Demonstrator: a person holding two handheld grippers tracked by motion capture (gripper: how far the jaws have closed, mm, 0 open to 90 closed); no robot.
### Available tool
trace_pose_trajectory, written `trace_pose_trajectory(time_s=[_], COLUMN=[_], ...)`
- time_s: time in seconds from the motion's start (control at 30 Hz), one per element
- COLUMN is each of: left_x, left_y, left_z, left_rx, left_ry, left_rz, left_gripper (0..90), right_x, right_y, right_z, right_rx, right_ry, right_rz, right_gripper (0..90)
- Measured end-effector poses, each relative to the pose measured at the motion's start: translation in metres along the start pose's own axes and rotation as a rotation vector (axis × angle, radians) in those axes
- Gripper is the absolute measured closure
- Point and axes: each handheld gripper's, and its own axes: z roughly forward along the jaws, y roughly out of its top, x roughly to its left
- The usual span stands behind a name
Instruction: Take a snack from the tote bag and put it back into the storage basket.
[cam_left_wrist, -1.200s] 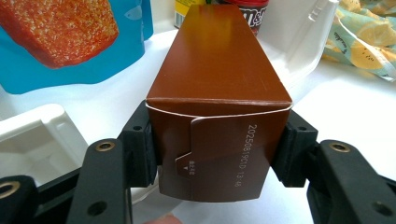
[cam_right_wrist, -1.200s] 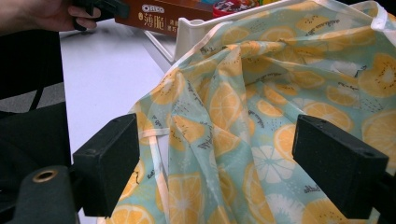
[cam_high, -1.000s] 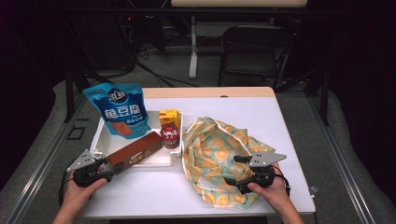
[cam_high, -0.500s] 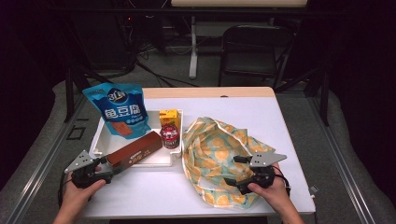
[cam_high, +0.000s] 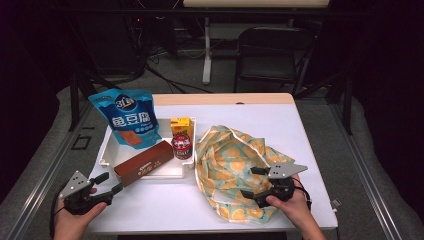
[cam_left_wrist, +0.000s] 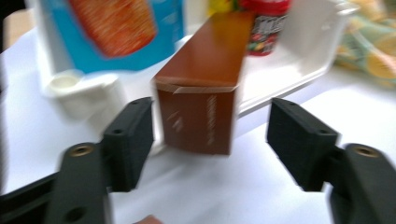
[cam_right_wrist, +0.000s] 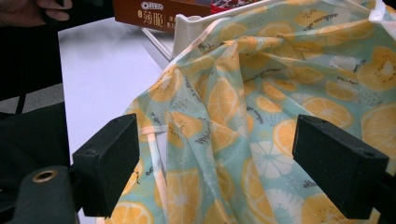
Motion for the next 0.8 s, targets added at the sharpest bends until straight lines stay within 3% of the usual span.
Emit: trace_pose_trajectory(time_s=[0.1,0.13,0.23,0.43,0.63,0.8], left_x=[-0.003,-0.006,-0.015,-0.015,-0.008,-0.003], left_y=[-0.001,0.0,0.004,0.0,0.0,0.003], left_z=[-0.006,-0.005,-0.002,0.011,0.02,0.034], left_rx=[-0.006,0.005,0.014,0.063,0.064,0.078], left_ry=[-0.032,-0.047,-0.031,0.005,0.042,0.084], left_rz=[-0.021,-0.013,0.002,-0.026,-0.075,-0.092], left_gripper=[69.8,74.1,86.0,90.0,90.0,90.0], right_x=[0.0,0.0,0.0,0.001,0.0,0.001], right_y=[0.0,0.0,0.0,-0.001,-0.001,-0.001], right_z=[0.001,0.001,0.002,0.003,0.003,0.005], right_rx=[0.008,0.008,0.01,0.014,0.016,0.02], right_ry=[0.001,0.0,0.0,0.004,0.002,0.004], right_rz=[-0.002,-0.002,0.0,-0.002,-0.001,-0.001], right_gripper=[14.8,14.8,14.8,14.8,14.9,14.9])
